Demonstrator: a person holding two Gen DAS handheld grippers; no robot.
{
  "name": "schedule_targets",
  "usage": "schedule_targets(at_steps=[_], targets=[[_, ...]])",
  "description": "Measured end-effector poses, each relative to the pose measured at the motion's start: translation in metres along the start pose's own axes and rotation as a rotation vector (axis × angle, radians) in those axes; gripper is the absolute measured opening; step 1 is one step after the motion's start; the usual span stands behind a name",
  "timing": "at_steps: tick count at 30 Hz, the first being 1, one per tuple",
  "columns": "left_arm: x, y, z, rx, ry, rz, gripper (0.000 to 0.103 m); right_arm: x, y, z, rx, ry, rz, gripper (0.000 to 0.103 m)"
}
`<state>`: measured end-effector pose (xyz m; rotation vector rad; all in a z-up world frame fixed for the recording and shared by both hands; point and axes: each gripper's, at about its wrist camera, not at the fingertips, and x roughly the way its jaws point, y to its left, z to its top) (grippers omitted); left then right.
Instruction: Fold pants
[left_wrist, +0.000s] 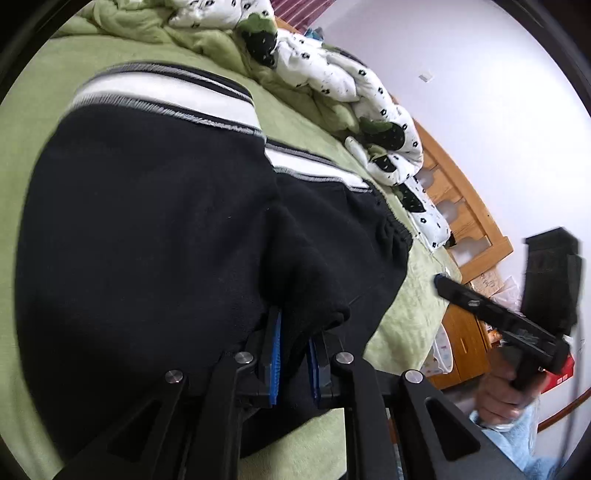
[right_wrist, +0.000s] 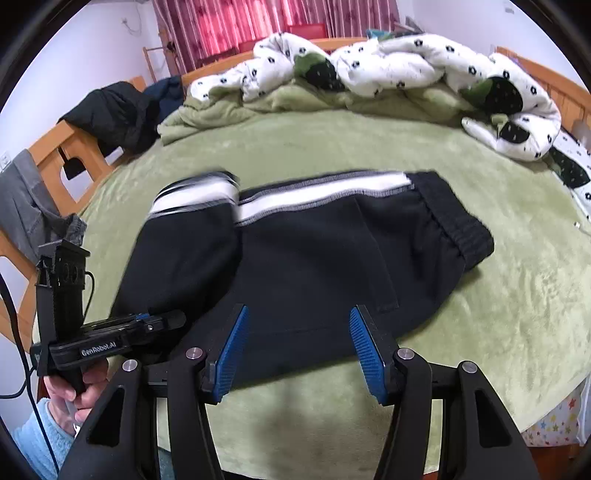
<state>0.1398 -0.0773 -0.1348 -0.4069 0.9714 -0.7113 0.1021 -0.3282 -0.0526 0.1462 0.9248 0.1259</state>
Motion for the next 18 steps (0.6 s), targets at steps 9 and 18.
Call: schedule_targets(at_steps=[9,18], targets=[[-0.093,0.012,-0.015,0.001,-0.093,0.142,0.073,0.05,0.024,0.023,0.034,0.019,0.232,0.06],[-0.134,0.084,-0.036,-0.245,-0.126,0.202,0.073,0.143,0.064,0.024,0.081,0.176,0.343,0.025]])
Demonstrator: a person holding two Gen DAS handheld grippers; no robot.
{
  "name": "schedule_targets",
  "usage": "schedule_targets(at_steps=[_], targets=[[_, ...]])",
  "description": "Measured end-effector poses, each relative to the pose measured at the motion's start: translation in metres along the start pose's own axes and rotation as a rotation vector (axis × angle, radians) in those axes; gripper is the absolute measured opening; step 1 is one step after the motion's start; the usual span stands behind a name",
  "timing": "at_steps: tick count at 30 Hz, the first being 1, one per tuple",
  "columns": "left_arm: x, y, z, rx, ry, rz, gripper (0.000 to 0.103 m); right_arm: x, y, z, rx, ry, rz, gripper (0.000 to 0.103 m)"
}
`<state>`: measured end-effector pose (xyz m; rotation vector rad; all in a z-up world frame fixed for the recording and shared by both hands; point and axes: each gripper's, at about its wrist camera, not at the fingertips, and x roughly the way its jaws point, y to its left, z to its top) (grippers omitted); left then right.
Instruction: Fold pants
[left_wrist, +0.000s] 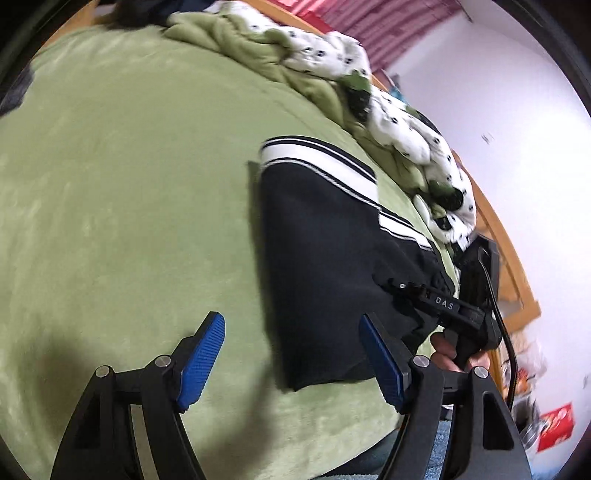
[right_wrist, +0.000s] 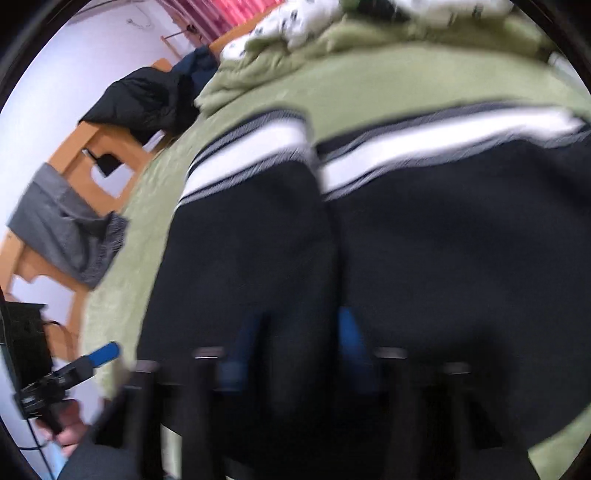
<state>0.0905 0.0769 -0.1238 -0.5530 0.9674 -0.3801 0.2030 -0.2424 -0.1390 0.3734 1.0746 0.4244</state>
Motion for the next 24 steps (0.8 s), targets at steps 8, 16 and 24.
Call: schedule_targets(at_steps=[8,16,24], targets=[[0.022,-0.016,-0.006,0.059,0.035,0.029,0.073,-0.076,0.001,0.022,-0.068,-0.231,-0.029,0.011],[0.062,-0.056,-0.006,0.159,0.122,-0.033,0.073,-0.168,-0.062,0.048,-0.142,-0.357,-0.352,0.01],[0.086,-0.096,-0.024,0.298,0.209,-0.079,0.073,-0.146,-0.172,0.024,-0.066,-0.255,-0.567,0.008]])
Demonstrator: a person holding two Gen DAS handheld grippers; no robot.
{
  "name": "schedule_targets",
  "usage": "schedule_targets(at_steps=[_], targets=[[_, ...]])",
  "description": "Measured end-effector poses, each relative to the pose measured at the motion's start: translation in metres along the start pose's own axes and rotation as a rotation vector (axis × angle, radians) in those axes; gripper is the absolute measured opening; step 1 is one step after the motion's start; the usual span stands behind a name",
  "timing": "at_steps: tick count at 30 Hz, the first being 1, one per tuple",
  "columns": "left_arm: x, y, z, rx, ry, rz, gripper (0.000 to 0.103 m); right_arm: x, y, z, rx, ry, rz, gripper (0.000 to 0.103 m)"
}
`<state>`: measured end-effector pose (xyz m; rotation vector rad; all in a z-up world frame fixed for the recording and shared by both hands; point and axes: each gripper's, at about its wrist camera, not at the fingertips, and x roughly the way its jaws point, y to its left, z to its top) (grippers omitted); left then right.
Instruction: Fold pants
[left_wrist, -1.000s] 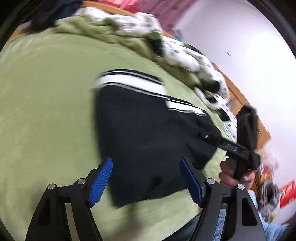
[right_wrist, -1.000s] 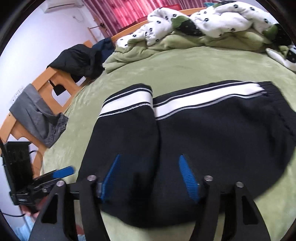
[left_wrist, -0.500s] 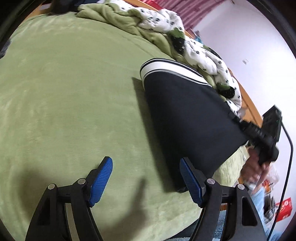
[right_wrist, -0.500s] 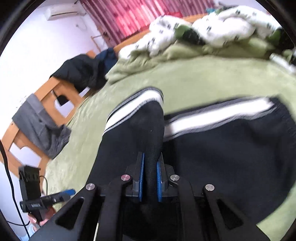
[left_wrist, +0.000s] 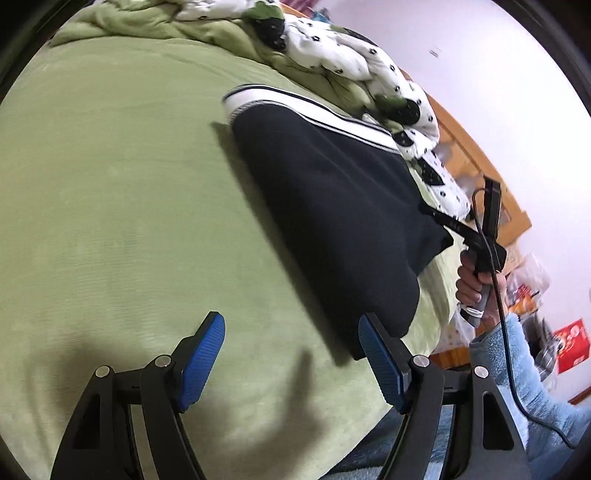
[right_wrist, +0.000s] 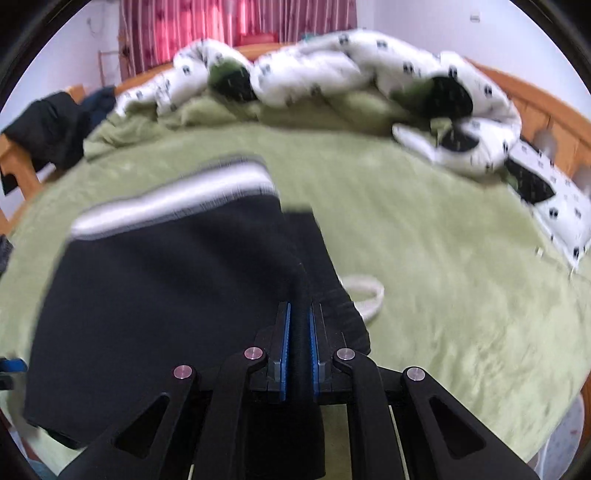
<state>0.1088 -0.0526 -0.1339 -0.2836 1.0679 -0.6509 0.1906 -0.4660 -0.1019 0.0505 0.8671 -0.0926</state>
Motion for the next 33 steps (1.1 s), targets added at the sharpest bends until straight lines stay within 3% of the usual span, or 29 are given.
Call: schedule_targets(at_steps=[3,6,8,10,11,14,17,20,22,23,25,27,30,31,33], targets=[[-0.003,-0.006,0.003,0.006,-0.032,0.008,0.073,-0.002,-0.001,-0.008,0.003,-0.039,-0.011,0.012],[-0.007,-0.001,0.015,-0.062,-0.09,-0.021,0.073,-0.01,-0.001,0.002,0.018,-0.024,0.007,0.02],[-0.003,0.003,0.026,-0.108,-0.106,-0.03,0.073,-0.02,-0.002,0.01,0.02,-0.044,0.018,0.037],[0.007,0.004,0.042,-0.139,-0.123,-0.038,0.073,-0.025,-0.001,0.019,0.01,-0.077,0.012,0.068],[0.013,0.002,0.048,-0.14,-0.126,-0.03,0.073,-0.024,-0.001,0.025,0.01,-0.085,0.014,0.07],[0.037,0.001,0.065,-0.132,-0.109,0.001,0.073,0.0,-0.002,0.041,0.017,-0.029,0.023,0.069],[0.068,0.003,0.079,-0.144,-0.039,0.053,0.073,0.039,-0.008,0.045,0.015,0.072,0.04,0.07],[0.081,0.012,0.086,-0.175,-0.042,-0.01,0.073,0.068,-0.02,0.043,0.055,0.139,0.137,0.071],[0.087,0.01,0.089,-0.166,-0.046,-0.031,0.061,0.076,-0.025,0.044,0.069,0.16,0.177,0.071],[0.091,0.009,0.088,-0.167,-0.045,-0.038,0.051,0.079,-0.024,0.044,0.057,0.16,0.179,0.071],[0.095,0.009,0.087,-0.18,-0.049,-0.025,0.042,0.081,-0.016,0.041,0.015,0.15,0.165,0.069],[0.088,0.007,0.088,-0.175,-0.062,-0.031,0.019,0.079,-0.011,0.041,0.012,0.156,0.181,0.061],[0.072,0.004,0.093,-0.173,-0.092,-0.048,0.015,0.069,-0.005,0.042,0.012,0.15,0.16,0.05],[0.068,0.003,0.094,-0.171,-0.096,-0.055,0.015,0.06,-0.001,0.043,0.005,0.132,0.148,0.032],[0.06,0.001,0.094,-0.177,-0.113,-0.06,0.014,0.038,0.002,0.047,0.028,0.09,0.184,0.016]])
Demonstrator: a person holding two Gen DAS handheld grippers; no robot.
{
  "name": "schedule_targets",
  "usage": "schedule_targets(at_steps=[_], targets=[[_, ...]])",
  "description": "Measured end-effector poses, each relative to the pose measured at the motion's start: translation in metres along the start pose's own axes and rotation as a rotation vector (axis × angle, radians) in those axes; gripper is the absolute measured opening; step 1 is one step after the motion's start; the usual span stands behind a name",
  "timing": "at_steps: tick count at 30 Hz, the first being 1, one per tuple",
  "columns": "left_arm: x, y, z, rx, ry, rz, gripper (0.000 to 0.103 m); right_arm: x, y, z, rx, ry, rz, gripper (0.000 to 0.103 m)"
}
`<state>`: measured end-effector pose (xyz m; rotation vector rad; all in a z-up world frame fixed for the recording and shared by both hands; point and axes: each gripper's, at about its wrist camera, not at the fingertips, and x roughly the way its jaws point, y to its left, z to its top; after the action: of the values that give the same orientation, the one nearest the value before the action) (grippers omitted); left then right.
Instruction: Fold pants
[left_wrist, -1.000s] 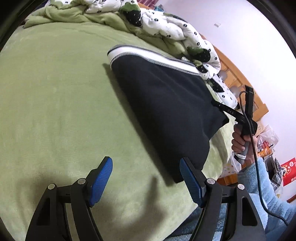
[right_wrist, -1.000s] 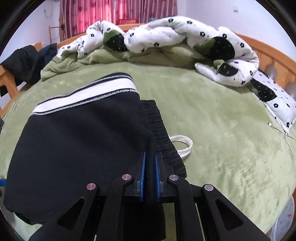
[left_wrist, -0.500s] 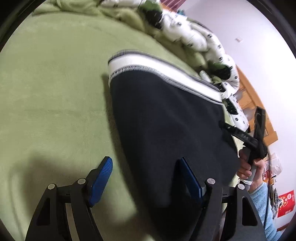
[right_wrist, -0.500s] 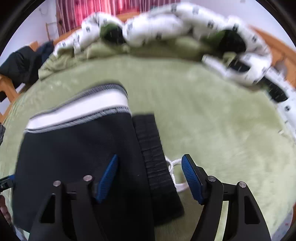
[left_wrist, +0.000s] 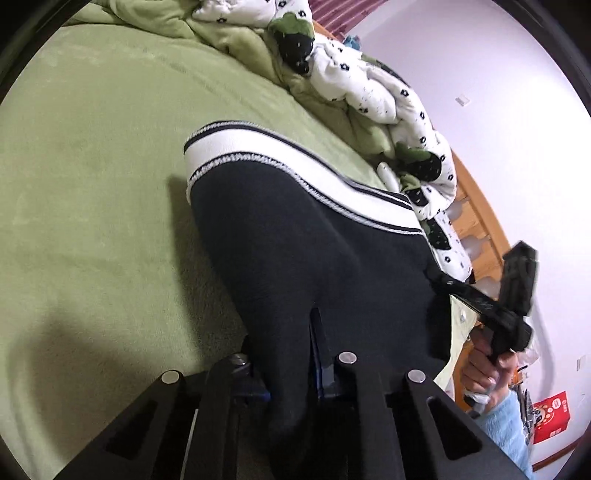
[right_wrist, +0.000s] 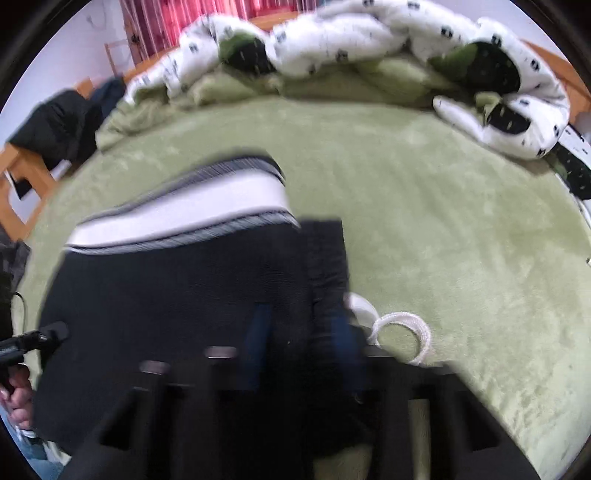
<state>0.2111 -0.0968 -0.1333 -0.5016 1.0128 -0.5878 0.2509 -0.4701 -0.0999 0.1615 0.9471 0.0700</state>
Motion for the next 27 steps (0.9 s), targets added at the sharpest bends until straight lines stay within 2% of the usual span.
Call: schedule_targets(at_steps=[2,4,6,8,10,14,18,19,20,21,22,23,24,26,27], targets=[[-0.011,0.0,0.002,-0.004,-0.011,-0.008,0.013,-0.021,0.014,0.003,0.046,-0.043,0.035,0.015],[-0.034,0.006,0.006,-0.009,-0.042,-0.021,0.011,-0.029,0.036,0.003,0.034,-0.062,0.003,0.015],[-0.056,0.013,0.015,-0.003,-0.068,-0.004,0.01,-0.04,0.061,0.002,0.032,-0.078,0.032,0.014],[-0.085,0.027,0.023,0.01,-0.103,0.023,0.01,-0.052,0.085,0.002,0.037,-0.099,0.097,0.014],[-0.12,0.049,0.031,0.018,-0.132,0.079,0.01,-0.062,0.112,-0.001,0.05,-0.124,0.199,0.014],[-0.179,0.099,0.039,-0.012,-0.163,0.145,0.01,-0.056,0.168,-0.007,0.045,-0.115,0.35,0.014],[-0.191,0.136,0.032,-0.026,-0.14,0.23,0.011,-0.028,0.214,-0.014,0.004,-0.071,0.456,0.014],[-0.183,0.148,0.028,-0.049,-0.106,0.234,0.012,-0.017,0.22,-0.017,-0.009,-0.053,0.45,0.014],[-0.173,0.156,0.024,-0.066,-0.078,0.233,0.019,-0.003,0.224,-0.021,-0.023,-0.028,0.425,0.014],[-0.165,0.163,0.019,-0.083,-0.054,0.238,0.03,0.011,0.225,-0.025,-0.038,-0.014,0.371,0.017],[-0.158,0.168,0.015,-0.093,-0.044,0.268,0.037,0.021,0.224,-0.029,-0.055,-0.012,0.305,0.023],[-0.153,0.171,0.009,-0.093,-0.048,0.301,0.053,0.031,0.221,-0.036,-0.076,-0.006,0.248,0.024],[-0.151,0.171,0.004,-0.091,-0.057,0.315,0.062,0.038,0.218,-0.044,-0.089,0.002,0.239,0.026],[-0.153,0.173,-0.004,-0.103,-0.072,0.296,0.063,0.038,0.21,-0.053,-0.081,0.005,0.229,0.038],[-0.158,0.175,-0.007,-0.112,-0.067,0.282,0.063,0.034,0.211,-0.053,-0.087,0.017,0.186,0.053]])
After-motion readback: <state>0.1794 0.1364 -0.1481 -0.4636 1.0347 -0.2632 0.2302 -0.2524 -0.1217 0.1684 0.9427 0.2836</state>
